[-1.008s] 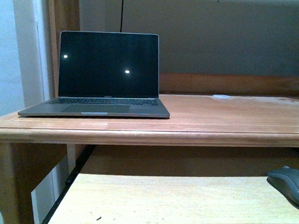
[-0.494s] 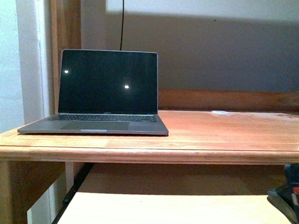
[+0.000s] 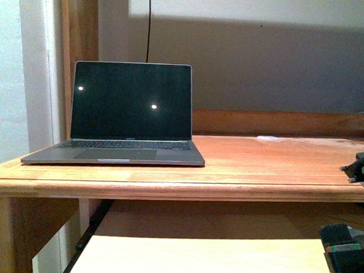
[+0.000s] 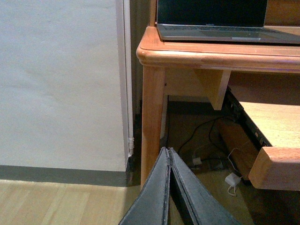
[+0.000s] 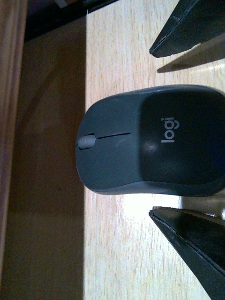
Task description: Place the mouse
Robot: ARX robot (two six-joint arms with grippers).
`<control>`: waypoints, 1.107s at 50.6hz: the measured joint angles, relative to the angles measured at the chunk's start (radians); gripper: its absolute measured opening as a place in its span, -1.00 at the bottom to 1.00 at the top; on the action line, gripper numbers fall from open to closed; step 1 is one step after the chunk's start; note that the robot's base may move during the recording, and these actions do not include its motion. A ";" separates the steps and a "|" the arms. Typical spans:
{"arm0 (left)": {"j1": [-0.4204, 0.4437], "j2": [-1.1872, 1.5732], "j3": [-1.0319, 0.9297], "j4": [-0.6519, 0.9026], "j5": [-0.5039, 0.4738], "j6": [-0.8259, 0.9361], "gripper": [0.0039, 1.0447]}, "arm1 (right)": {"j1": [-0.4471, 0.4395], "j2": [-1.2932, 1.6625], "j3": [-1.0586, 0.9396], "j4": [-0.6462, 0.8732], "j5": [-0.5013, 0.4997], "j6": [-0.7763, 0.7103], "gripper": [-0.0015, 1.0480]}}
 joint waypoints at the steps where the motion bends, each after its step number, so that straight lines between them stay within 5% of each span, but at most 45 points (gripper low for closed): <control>1: 0.000 -0.008 0.000 -0.005 0.000 0.000 -0.95 | 0.000 0.010 0.003 -0.001 0.004 0.000 0.86; 12: 0.000 -0.106 0.001 -0.124 0.000 0.000 -0.95 | 0.003 0.059 0.042 0.003 0.028 0.011 0.83; 24: 0.000 -0.223 0.001 -0.224 0.000 0.000 -0.95 | 0.001 0.057 0.036 0.025 -0.024 0.032 0.06; 37: 0.000 -0.223 0.001 -0.225 0.000 0.000 -0.95 | 0.030 -0.228 -0.071 -0.082 -0.088 -0.015 0.05; 46: 0.000 -0.223 0.001 -0.225 0.000 0.000 -0.50 | 0.099 -0.286 0.032 -0.144 -0.061 0.012 0.05; 56: 0.000 -0.223 0.001 -0.225 0.000 0.000 0.21 | 0.192 -0.017 0.414 -0.225 0.059 0.100 0.05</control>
